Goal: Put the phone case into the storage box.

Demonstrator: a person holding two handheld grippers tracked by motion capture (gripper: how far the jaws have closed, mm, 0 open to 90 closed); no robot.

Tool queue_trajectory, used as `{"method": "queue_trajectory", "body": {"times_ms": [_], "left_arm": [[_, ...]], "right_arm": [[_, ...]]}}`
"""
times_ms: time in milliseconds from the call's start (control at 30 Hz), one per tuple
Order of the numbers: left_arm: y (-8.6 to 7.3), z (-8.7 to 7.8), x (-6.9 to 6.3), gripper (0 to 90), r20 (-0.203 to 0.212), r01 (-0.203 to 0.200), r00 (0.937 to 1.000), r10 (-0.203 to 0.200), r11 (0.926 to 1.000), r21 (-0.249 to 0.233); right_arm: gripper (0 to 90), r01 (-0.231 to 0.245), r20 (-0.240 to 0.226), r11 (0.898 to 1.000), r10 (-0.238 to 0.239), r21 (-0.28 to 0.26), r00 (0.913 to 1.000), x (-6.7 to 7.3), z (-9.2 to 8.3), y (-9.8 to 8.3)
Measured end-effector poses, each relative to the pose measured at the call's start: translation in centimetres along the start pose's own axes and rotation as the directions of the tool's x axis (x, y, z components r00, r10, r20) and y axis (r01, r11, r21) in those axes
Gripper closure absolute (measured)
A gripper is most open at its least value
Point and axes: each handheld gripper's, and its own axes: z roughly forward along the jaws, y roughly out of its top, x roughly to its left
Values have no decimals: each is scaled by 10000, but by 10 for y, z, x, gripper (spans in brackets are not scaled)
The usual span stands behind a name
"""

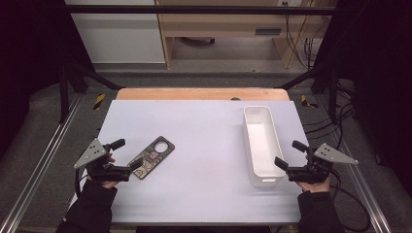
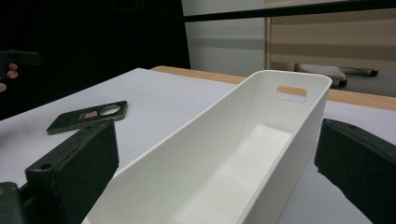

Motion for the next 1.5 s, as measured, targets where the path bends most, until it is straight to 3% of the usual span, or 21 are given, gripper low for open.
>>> {"method": "queue_trajectory", "body": {"times_ms": [567, 900, 1300, 1500], "left_arm": [[15, 1, 2, 0, -267, 116, 9996, -109, 9996, 257], [25, 13, 2, 0, -367, -31, 9993, 68, 9951, 993], [23, 38, 10, 0, -375, 32, 9993, 49, 9770, 2134], [19, 53, 13, 0, -348, -66, 9992, 174, 9575, 2884]], "right_arm": [[1, 176, -73, 9997, -175, 151, 9998, 3, 3, 1], [2, 248, -42, 9996, -247, 125, 9997, 3, 2, 2], [2, 289, -25, 9994, -288, 172, 9996, 4, 3, 2], [2, 296, -15, 9995, -296, 132, 9996, 3, 2, 2]]}}
